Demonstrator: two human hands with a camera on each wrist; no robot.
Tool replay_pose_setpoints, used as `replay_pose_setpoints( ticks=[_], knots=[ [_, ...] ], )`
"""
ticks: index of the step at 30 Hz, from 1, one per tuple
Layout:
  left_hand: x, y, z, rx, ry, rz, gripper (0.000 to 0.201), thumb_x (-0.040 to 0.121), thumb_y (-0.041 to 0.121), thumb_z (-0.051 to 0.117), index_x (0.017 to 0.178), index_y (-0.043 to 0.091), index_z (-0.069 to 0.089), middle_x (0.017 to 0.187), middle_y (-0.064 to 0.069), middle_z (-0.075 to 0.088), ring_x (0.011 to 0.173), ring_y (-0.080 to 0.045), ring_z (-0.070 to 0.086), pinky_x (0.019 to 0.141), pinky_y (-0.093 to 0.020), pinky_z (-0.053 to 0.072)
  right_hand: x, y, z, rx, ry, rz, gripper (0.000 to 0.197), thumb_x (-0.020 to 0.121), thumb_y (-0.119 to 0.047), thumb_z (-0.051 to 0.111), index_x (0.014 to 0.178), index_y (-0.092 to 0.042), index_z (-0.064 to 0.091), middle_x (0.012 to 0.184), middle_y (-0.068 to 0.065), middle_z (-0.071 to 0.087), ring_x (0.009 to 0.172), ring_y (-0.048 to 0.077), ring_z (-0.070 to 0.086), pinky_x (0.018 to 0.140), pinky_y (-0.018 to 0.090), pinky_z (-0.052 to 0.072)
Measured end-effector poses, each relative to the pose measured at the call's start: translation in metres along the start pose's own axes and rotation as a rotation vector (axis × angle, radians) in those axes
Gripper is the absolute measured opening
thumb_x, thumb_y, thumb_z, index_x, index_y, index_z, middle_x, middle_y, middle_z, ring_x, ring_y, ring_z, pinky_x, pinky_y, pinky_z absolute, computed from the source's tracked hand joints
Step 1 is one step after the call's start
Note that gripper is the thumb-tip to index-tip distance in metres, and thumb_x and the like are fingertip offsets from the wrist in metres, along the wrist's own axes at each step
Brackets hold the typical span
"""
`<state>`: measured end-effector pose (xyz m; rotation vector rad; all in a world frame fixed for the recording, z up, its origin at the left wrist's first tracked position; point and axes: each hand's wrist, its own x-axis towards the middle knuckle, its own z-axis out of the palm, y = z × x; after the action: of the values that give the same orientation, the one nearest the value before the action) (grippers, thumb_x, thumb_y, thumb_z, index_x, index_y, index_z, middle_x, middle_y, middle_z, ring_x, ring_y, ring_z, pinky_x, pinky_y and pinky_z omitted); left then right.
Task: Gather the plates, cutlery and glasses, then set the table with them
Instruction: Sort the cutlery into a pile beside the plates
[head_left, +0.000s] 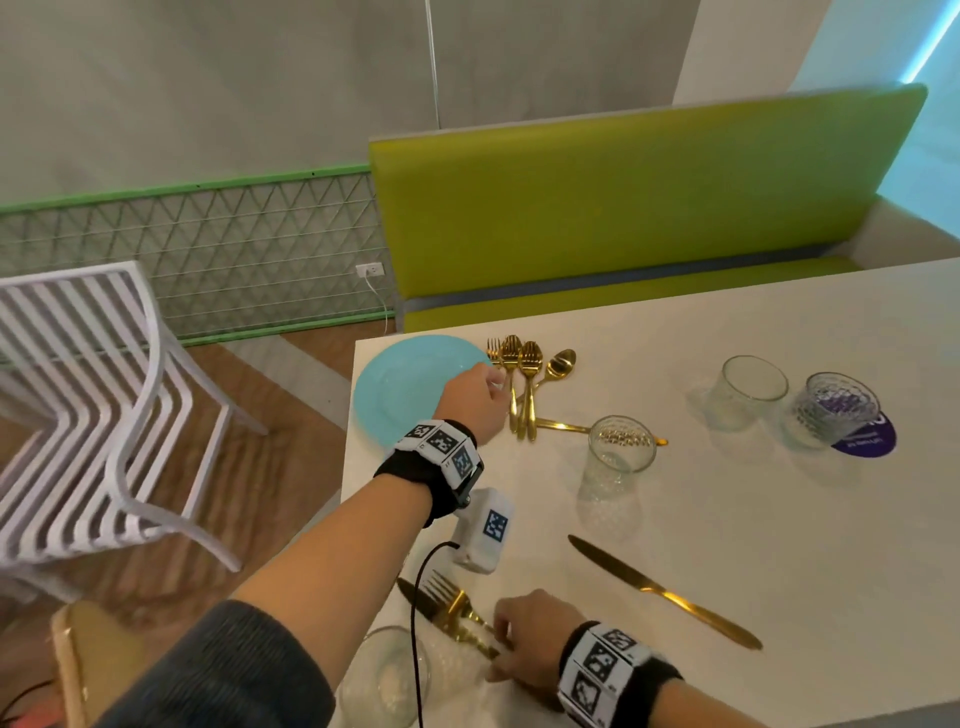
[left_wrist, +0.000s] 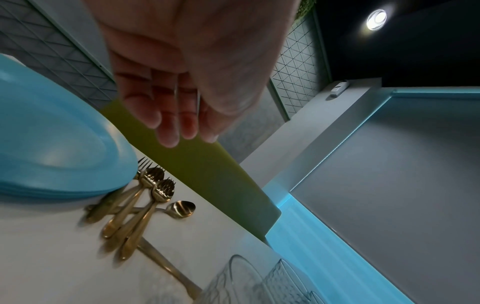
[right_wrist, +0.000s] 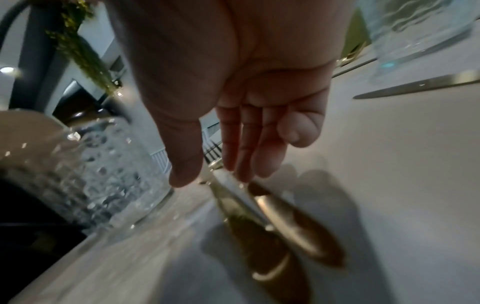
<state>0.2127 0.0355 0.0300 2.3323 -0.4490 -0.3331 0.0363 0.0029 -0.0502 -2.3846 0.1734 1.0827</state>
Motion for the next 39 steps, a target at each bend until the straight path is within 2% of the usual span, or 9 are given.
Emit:
replay_pose_setpoints(
  ticks=[5, 8, 11, 15, 18, 24, 31, 34, 39],
  knots=[
    [-0.021, -0.012, -0.009, 0.002, 0.008, -0.011, 0.028, 0.093, 0.017, 0.049, 0.120, 0.009, 0.054, 0.116, -0.008, 0.062, 0.109, -0.022, 0.056, 0.084, -0.023, 0.037, 0.003, -0.019, 0.015, -0.133, 0.175, 0.012, 0.033, 0.086, -0.034, 0.059, 0.110, -0.011, 0.056, 0.112, 0.010, 0.060, 0.096, 0.027, 0.056, 0.085, 0.034, 0.045],
    [-0.030, -0.017, -0.011, -0.007, 0.028, -0.022, 0.029, 0.093, 0.017, 0.051, 0.121, 0.008, 0.053, 0.114, -0.007, 0.062, 0.108, -0.022, 0.056, 0.085, -0.022, 0.037, 0.004, -0.017, 0.019, -0.030, 0.273, 0.040, 0.019, 0.085, -0.029, 0.058, 0.097, -0.017, 0.049, 0.110, 0.008, 0.060, 0.093, 0.025, 0.056, 0.078, 0.032, 0.043],
    [-0.034, -0.022, -0.012, -0.008, 0.018, -0.034, 0.029, 0.092, 0.017, 0.051, 0.120, 0.008, 0.053, 0.113, -0.008, 0.062, 0.108, -0.022, 0.056, 0.085, -0.023, 0.037, 0.003, -0.011, 0.019, 0.057, 0.281, 0.096, 0.031, 0.080, -0.033, 0.066, 0.095, -0.020, 0.042, 0.110, 0.005, 0.059, 0.087, 0.021, 0.051, 0.075, 0.028, 0.042],
    [-0.037, -0.022, -0.014, -0.002, 0.006, -0.037, 0.029, 0.092, 0.017, 0.051, 0.120, 0.008, 0.053, 0.114, -0.008, 0.061, 0.107, -0.022, 0.056, 0.085, -0.023, 0.038, 0.008, -0.009, 0.018, -0.015, 0.300, 0.127, 0.030, 0.085, -0.030, 0.059, 0.109, -0.013, 0.061, 0.109, 0.005, 0.058, 0.101, 0.024, 0.059, 0.085, 0.031, 0.047],
    [-0.037, -0.018, -0.014, 0.008, -0.004, -0.036, 0.029, 0.093, 0.018, 0.050, 0.120, 0.010, 0.053, 0.114, -0.008, 0.061, 0.107, -0.022, 0.055, 0.086, -0.024, 0.039, 0.009, -0.009, 0.014, -0.058, 0.244, 0.172, 0.028, 0.087, -0.024, 0.055, 0.106, -0.008, 0.066, 0.105, 0.010, 0.065, 0.090, 0.025, 0.061, 0.075, 0.028, 0.046],
    [-0.032, -0.014, -0.015, 0.016, -0.015, -0.047, 0.030, 0.093, 0.018, 0.051, 0.122, 0.010, 0.052, 0.115, -0.008, 0.060, 0.108, -0.022, 0.055, 0.087, -0.025, 0.039, 0.010, 0.003, 0.000, -0.057, 0.290, 0.252, 0.030, 0.087, -0.020, 0.058, 0.115, -0.011, 0.060, 0.118, 0.007, 0.062, 0.109, 0.023, 0.061, 0.085, 0.027, 0.048],
    [-0.024, -0.012, -0.017, 0.034, -0.009, -0.068, 0.031, 0.093, 0.019, 0.051, 0.122, 0.009, 0.051, 0.116, -0.008, 0.060, 0.109, -0.022, 0.055, 0.085, -0.023, 0.037, 0.008, 0.021, -0.015, 0.009, 0.307, 0.324, 0.035, 0.080, -0.027, 0.067, 0.110, -0.010, 0.060, 0.102, 0.002, 0.063, 0.099, 0.017, 0.063, 0.079, 0.023, 0.050],
    [-0.019, -0.012, -0.021, 0.018, 0.017, -0.081, 0.030, 0.093, 0.018, 0.051, 0.121, 0.009, 0.052, 0.115, -0.008, 0.061, 0.108, -0.022, 0.055, 0.083, -0.022, 0.037, 0.007, 0.027, -0.019, 0.032, 0.299, 0.348, 0.038, 0.078, -0.029, 0.068, 0.109, -0.010, 0.060, 0.090, -0.001, 0.053, 0.083, 0.015, 0.055, 0.072, 0.021, 0.047],
    [-0.016, -0.010, -0.020, 0.013, 0.004, -0.091, 0.029, 0.093, 0.018, 0.051, 0.120, 0.009, 0.053, 0.113, -0.007, 0.061, 0.107, -0.022, 0.056, 0.083, -0.022, 0.038, 0.006, 0.033, -0.027, 0.067, 0.286, 0.340, 0.039, 0.078, -0.030, 0.066, 0.108, -0.006, 0.064, 0.086, 0.001, 0.051, 0.079, 0.016, 0.049, 0.063, 0.020, 0.041]
  ],
)
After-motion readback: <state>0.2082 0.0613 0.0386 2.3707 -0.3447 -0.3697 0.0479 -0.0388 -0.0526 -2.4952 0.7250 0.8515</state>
